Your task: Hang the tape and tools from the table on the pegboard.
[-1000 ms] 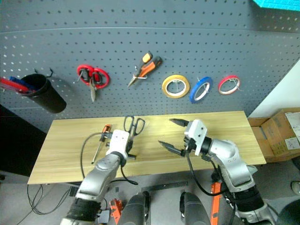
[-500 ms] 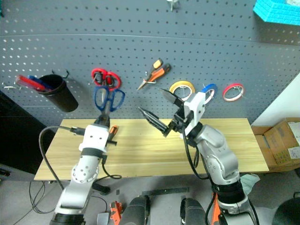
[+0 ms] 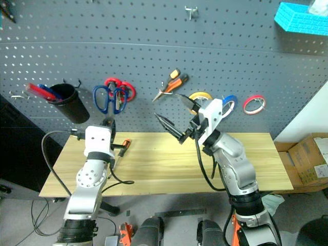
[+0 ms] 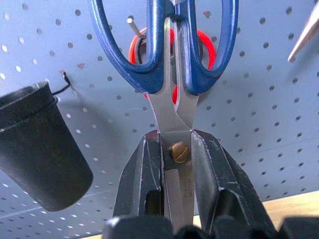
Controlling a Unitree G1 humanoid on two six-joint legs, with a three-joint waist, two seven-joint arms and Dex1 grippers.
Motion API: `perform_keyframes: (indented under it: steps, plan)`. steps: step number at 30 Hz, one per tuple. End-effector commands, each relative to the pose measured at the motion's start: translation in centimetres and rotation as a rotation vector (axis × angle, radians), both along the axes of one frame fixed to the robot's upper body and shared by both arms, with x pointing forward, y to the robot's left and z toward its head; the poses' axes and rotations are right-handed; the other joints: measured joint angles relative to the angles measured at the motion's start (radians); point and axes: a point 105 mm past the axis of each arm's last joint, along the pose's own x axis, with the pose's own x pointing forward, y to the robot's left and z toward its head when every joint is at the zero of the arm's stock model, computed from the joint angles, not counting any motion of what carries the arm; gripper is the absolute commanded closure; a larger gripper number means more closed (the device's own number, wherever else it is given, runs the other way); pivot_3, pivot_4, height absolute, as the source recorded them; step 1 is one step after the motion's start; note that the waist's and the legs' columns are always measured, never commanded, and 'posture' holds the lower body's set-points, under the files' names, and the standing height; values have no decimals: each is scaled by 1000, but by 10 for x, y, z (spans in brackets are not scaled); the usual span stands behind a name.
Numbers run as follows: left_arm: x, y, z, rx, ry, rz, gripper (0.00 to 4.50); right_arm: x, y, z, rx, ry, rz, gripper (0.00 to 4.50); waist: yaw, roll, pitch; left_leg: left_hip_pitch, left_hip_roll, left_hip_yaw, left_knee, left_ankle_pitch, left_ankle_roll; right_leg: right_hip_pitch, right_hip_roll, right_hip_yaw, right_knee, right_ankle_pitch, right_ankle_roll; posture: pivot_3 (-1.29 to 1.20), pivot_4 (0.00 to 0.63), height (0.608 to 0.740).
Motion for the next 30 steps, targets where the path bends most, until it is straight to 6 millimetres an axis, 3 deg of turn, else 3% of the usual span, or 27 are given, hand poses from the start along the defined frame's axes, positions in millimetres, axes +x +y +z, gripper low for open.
perform_keyframes:
  steps: [1, 15, 21, 26, 30]
  plan:
    - [4, 2, 14, -33, -39, -14, 3944, -2, -6, 13, 23, -56, -28, 0, -1, 0, -2, 0, 0, 0, 0, 0, 0, 1, 0, 0, 0, 0, 0, 177, 77, 740]
    - [37, -6, 9, -199, 74, -147, 3944, -2, -8, 11, 18, -49, -69, 0, -1, -1, -12, 2, 0, -1, 1, 0, 0, 4, 1, 0, 0, 0, 0, 154, 75, 740]
    - [58, 4, 17, -233, 82, -139, 3944, -2, -9, 10, 11, -50, -78, 0, -5, -1, -13, 8, 0, -1, 1, 0, 0, 9, 1, 0, 0, 0, 0, 144, 80, 740]
    - [61, 3, 20, -245, 69, -156, 2334, -2, -10, 10, 6, -52, -79, 0, -7, -1, -13, 8, 0, -1, 1, 0, 0, 9, 1, 0, 0, 0, 0, 138, 86, 740]
    - [57, 7, 8, -246, 106, -127, 932, -5, -10, 8, -3, -53, -72, 0, -6, -1, -13, 8, 0, -1, 1, 0, 0, 9, 1, 0, 0, 0, 0, 137, 92, 740]
